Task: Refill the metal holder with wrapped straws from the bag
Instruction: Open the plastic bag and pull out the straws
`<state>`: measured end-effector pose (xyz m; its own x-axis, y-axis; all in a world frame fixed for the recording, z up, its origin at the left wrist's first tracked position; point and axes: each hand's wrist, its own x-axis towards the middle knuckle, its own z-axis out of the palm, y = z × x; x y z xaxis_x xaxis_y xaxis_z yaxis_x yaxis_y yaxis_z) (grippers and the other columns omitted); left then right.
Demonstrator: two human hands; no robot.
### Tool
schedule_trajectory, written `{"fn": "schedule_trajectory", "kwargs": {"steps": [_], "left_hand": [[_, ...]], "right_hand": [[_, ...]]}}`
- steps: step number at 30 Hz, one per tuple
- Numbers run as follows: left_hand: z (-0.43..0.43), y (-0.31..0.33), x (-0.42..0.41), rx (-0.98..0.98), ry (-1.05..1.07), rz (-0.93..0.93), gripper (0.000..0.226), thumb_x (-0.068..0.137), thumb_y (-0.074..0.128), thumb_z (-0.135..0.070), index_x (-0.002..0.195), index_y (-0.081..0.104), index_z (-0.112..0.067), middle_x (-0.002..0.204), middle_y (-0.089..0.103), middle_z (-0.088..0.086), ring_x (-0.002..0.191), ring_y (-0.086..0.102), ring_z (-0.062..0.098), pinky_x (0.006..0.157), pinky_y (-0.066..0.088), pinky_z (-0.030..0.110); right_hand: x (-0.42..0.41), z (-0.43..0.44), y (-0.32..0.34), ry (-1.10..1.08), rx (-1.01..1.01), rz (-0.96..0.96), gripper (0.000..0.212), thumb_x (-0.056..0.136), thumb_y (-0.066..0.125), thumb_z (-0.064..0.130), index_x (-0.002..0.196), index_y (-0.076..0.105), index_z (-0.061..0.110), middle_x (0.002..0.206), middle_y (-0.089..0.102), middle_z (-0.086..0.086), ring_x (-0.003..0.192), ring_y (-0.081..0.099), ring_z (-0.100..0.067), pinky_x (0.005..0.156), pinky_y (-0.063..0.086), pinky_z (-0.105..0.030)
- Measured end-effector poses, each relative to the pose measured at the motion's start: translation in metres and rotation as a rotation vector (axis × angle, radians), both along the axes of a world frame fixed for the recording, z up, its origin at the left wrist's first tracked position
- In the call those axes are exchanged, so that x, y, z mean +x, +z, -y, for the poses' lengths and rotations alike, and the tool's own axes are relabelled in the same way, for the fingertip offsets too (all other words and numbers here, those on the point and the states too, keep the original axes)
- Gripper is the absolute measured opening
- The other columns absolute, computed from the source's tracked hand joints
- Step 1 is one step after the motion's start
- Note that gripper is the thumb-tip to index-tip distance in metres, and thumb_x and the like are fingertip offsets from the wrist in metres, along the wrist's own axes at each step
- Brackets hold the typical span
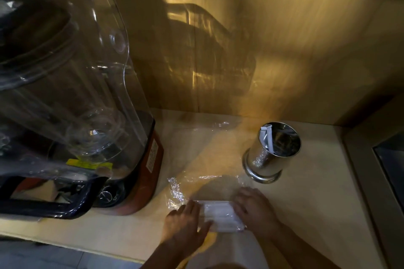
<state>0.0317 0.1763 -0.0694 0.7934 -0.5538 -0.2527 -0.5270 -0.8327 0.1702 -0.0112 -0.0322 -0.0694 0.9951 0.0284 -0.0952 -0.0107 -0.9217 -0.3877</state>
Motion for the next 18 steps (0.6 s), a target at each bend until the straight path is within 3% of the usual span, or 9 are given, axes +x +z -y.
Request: {"fn": "schedule_trajectory", "kwargs": {"steps": [2,5,7,9,11,13,16,18], "left_hand": [[0.003,-0.006,0.008,0.027,-0.006,-0.009,0.053,0.087,0.035,-0.054,0.131,0.034,-0.026,0.138,0.043,-0.003,0.121,0.048,0.021,0.098,0.038,0.035],[0.004,-0.009,0.016,0.002,-0.043,-0.078,0.07,0.087,0.036,-0.058,0.145,0.011,-0.028,0.158,0.009,-0.002,0.144,0.01,0.016,0.116,0.01,0.037],[0.003,-0.014,0.016,-0.009,-0.081,-0.172,0.076,0.085,0.037,-0.063,0.145,0.0,-0.034,0.159,-0.007,-0.005,0.145,-0.007,0.015,0.118,0.0,0.039],[0.001,-0.022,0.011,0.012,-0.114,-0.227,0.075,0.085,0.036,-0.063,0.144,-0.003,-0.036,0.159,-0.009,-0.003,0.145,-0.011,0.015,0.118,-0.002,0.04],[-0.001,-0.024,0.006,0.003,-0.122,-0.248,0.074,0.086,0.036,-0.061,0.145,0.001,-0.035,0.159,-0.005,-0.002,0.145,-0.008,0.017,0.118,0.001,0.039],[0.0,-0.017,0.008,-0.018,-0.135,-0.267,0.068,0.086,0.041,-0.057,0.144,0.016,-0.031,0.159,0.009,0.0,0.146,0.004,0.018,0.118,0.01,0.038],[0.012,0.009,0.024,-0.056,-0.131,-0.21,0.047,0.09,0.042,-0.047,0.133,0.04,-0.027,0.143,0.045,0.002,0.13,0.042,0.02,0.108,0.032,0.032],[0.025,0.034,0.036,-0.16,-0.152,-0.118,0.04,0.091,0.045,-0.035,0.129,0.046,-0.023,0.135,0.055,0.002,0.122,0.051,0.022,0.104,0.035,0.03]], "right_hand": [[0.007,-0.002,-0.001,-0.236,0.081,0.048,0.013,0.083,0.052,0.015,0.085,0.065,0.011,0.095,0.064,-0.01,0.093,0.06,-0.028,0.086,0.04,-0.037],[0.02,-0.007,0.003,-0.715,0.405,-0.024,0.024,0.084,0.056,0.014,0.106,0.058,0.003,0.111,0.057,-0.018,0.107,0.053,-0.037,0.093,0.042,-0.049],[0.027,-0.007,0.003,-0.828,0.43,-0.157,0.043,0.082,0.062,0.018,0.12,0.047,0.005,0.118,0.054,-0.017,0.109,0.051,-0.035,0.094,0.041,-0.046],[0.031,-0.007,0.0,-0.866,0.582,-0.232,0.047,0.08,0.065,0.019,0.12,0.044,0.008,0.113,0.06,-0.017,0.104,0.057,-0.034,0.094,0.044,-0.047],[0.033,-0.007,-0.002,-0.896,0.656,-0.257,0.031,0.079,0.065,0.018,0.107,0.054,0.009,0.103,0.066,-0.018,0.099,0.061,-0.035,0.094,0.043,-0.05],[0.034,-0.009,0.0,-0.913,0.709,-0.225,0.004,0.082,0.06,0.013,0.083,0.063,0.01,0.092,0.067,-0.024,0.089,0.062,-0.036,0.086,0.049,-0.047],[0.034,-0.011,0.008,-0.841,0.834,-0.1,0.027,0.081,0.056,-0.003,0.06,0.059,0.014,0.071,0.058,-0.02,0.067,0.053,-0.025,0.063,0.046,-0.028],[0.035,-0.012,0.016,-0.743,0.837,-0.059,0.025,0.083,0.054,-0.005,0.063,0.059,0.009,0.067,0.055,-0.015,0.068,0.05,-0.022,0.067,0.042,-0.032]]}}
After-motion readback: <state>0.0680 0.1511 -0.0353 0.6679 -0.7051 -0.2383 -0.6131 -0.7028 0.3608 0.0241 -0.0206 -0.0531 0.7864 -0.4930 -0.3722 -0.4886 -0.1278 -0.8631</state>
